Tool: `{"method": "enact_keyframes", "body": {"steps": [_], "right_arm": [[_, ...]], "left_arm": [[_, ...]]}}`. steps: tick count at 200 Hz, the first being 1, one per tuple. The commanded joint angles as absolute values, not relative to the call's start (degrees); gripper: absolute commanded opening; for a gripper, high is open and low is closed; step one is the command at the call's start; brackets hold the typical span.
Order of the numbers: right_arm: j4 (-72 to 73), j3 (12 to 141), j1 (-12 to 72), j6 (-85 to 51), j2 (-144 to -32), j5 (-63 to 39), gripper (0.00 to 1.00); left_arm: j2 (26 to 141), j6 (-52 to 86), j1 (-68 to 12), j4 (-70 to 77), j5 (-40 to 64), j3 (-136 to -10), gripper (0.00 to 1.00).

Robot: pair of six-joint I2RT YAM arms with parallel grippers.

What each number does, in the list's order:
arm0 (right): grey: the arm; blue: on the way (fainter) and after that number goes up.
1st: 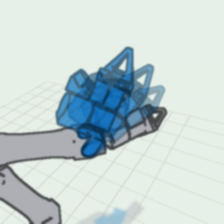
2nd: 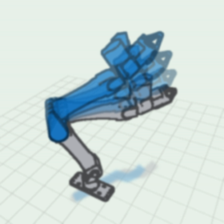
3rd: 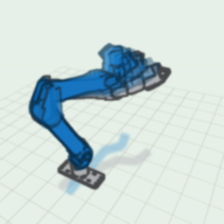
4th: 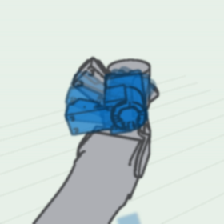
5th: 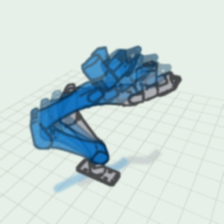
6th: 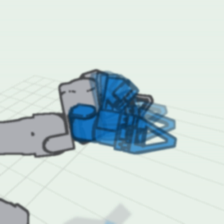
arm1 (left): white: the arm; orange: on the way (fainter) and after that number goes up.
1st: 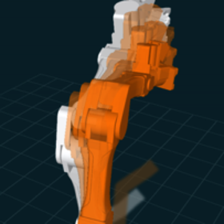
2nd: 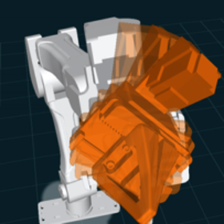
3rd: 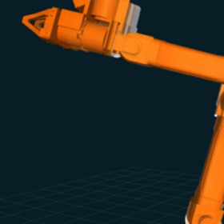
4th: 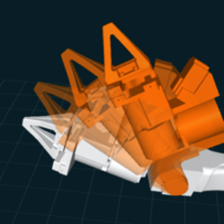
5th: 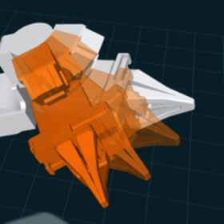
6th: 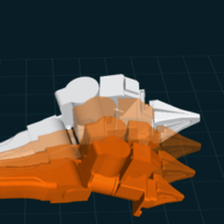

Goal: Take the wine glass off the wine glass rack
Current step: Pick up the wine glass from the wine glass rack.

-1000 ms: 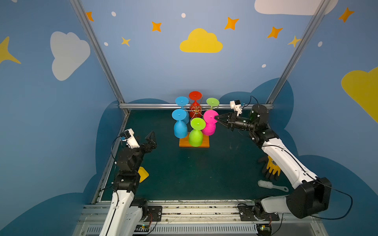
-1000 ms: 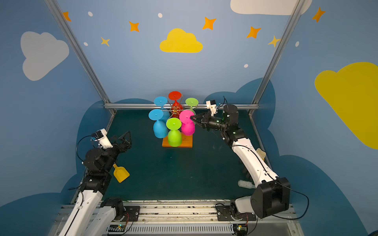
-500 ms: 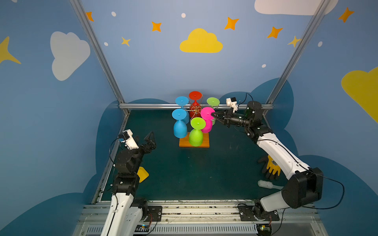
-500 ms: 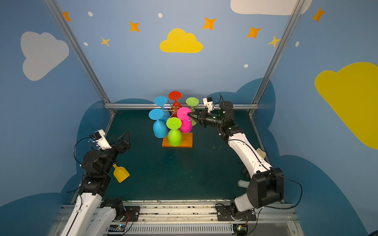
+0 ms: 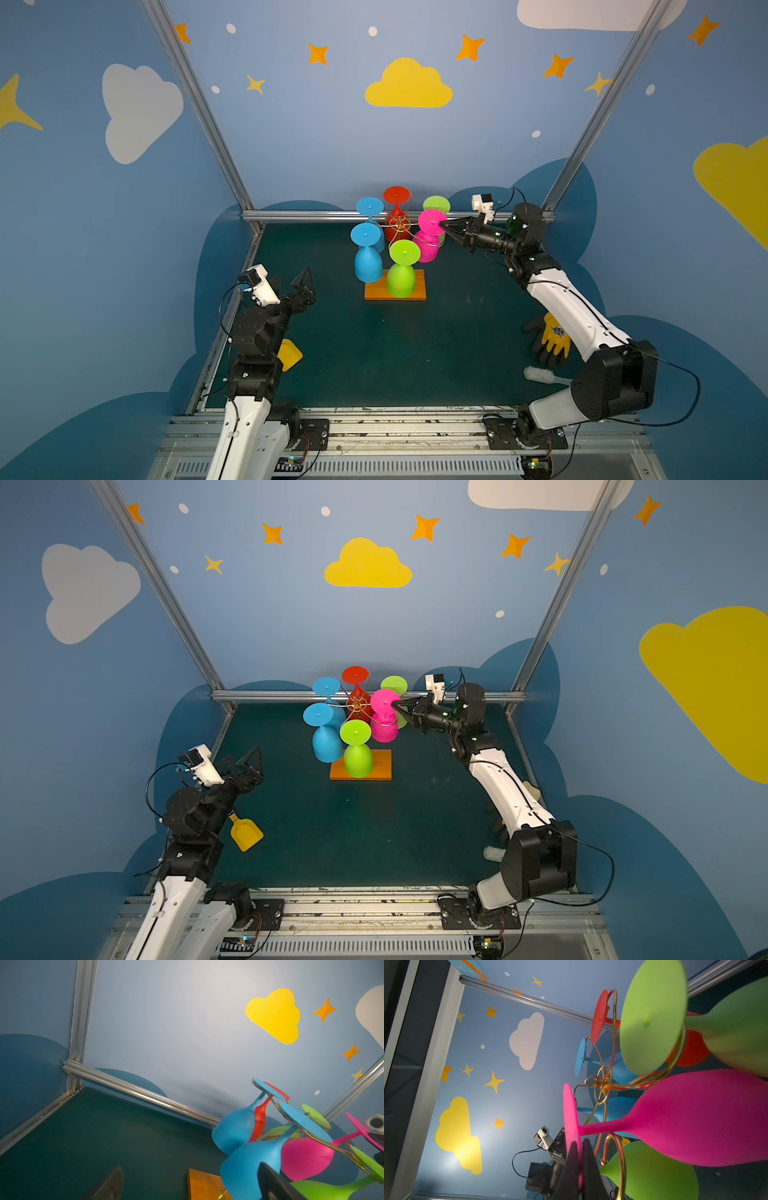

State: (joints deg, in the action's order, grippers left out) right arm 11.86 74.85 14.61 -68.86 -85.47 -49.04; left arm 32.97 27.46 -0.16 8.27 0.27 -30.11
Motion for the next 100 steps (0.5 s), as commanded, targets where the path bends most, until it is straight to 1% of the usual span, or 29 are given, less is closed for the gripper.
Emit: {"method": "enact_keyframes", "body": {"steps": [1,56,100], "right_arm": [[14.6,73.8,13.4,-69.7,-83.7,-48.8,0.0],[15.0,73.5,13.1,-70.1,-83.8,-48.4,0.0],[12.3,71.3,11.7,-68.1,-80.7,-47.0,0.0]], "left_arm": [[32.3,27.5,0.0,7.8,0.2,-31.7,0.99],[31.8,27.6,0.1,7.7,0.3,-31.8,0.99],[31.1,27.8,0.0,7.2,0.4,-33.4,0.99]]}}
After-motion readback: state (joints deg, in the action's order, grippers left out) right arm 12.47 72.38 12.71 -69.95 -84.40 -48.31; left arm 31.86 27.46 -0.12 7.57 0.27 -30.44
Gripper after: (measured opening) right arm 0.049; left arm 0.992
